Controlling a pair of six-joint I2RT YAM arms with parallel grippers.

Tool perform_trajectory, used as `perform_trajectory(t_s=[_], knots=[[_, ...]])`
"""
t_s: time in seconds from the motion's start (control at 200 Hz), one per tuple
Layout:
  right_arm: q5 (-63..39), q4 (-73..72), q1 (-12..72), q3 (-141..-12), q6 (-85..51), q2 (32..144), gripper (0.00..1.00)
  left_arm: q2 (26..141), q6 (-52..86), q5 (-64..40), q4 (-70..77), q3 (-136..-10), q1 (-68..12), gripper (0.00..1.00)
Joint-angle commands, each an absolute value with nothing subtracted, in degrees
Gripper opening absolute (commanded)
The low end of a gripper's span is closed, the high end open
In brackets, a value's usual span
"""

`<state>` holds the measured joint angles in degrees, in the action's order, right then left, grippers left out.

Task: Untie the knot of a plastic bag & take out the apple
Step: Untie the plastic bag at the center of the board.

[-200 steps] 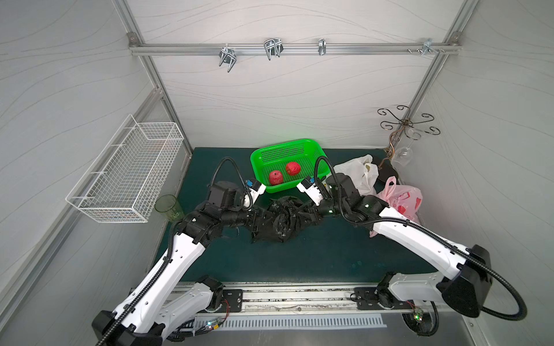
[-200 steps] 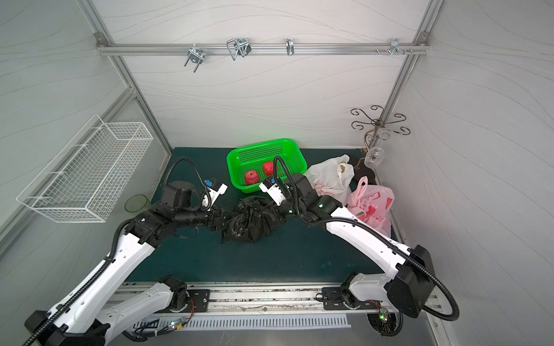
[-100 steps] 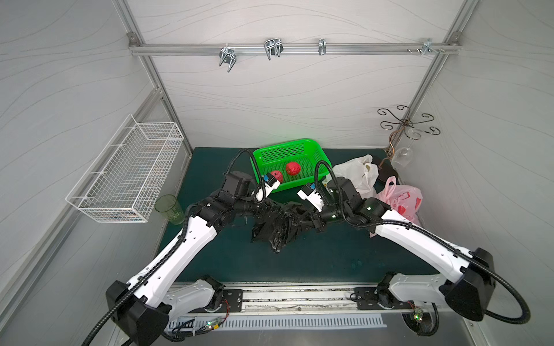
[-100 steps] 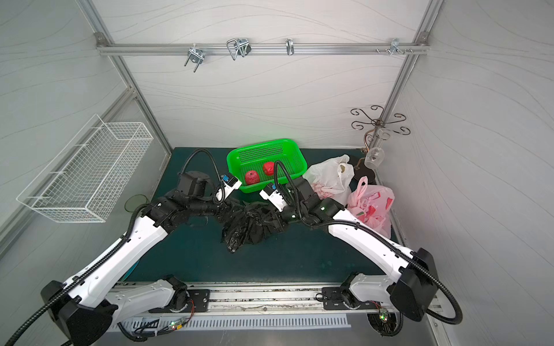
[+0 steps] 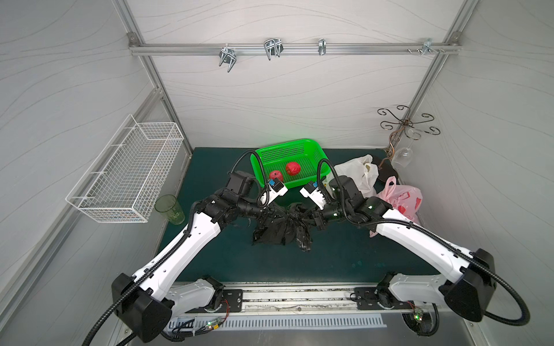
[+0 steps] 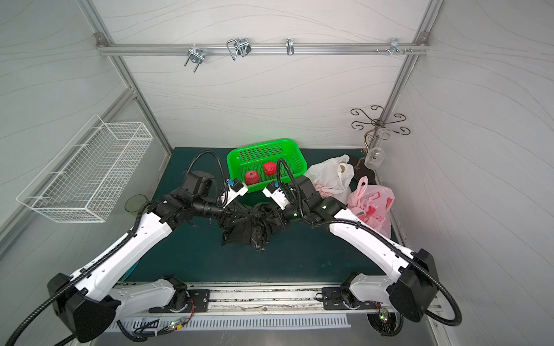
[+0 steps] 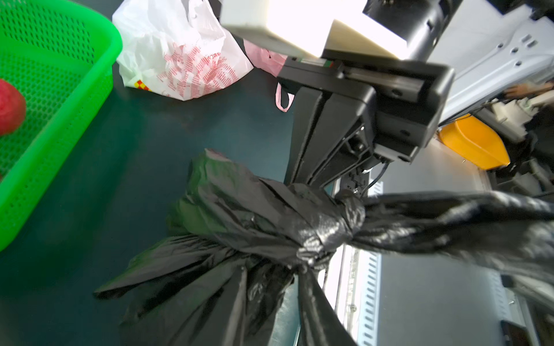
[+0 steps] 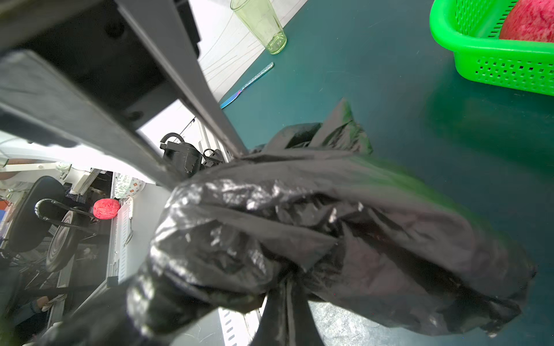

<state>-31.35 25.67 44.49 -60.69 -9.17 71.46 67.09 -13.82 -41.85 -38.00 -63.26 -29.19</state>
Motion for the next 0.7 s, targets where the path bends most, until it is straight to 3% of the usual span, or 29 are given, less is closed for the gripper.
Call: perform_trajectory(t_s=[0.0,0.07,0.45,0.695], knots=[[-30.01,27.27,44.10,-61.60,-8.70,69.62,0.00,66.89,-15.31,-41.48,-38.13,-64.25,-29.27,0.14],[-28.21,27.62,43.95,-61.36,-8.94,69.03,0.00,66.43,-14.92,-39.19,-38.18,-64.24,-29.27,0.00],[-9.50,31.02,41.88,-57.08,-12.12,63.92,0.00,60.94,-10.16,-25.85,-41.43,-63.67,-29.27,0.00],[-8.51,31.81,41.58,-49.65,-15.18,58.39,0.00,56.78,-6.35,-19.77,-45.25,-61.21,-29.27,0.00]])
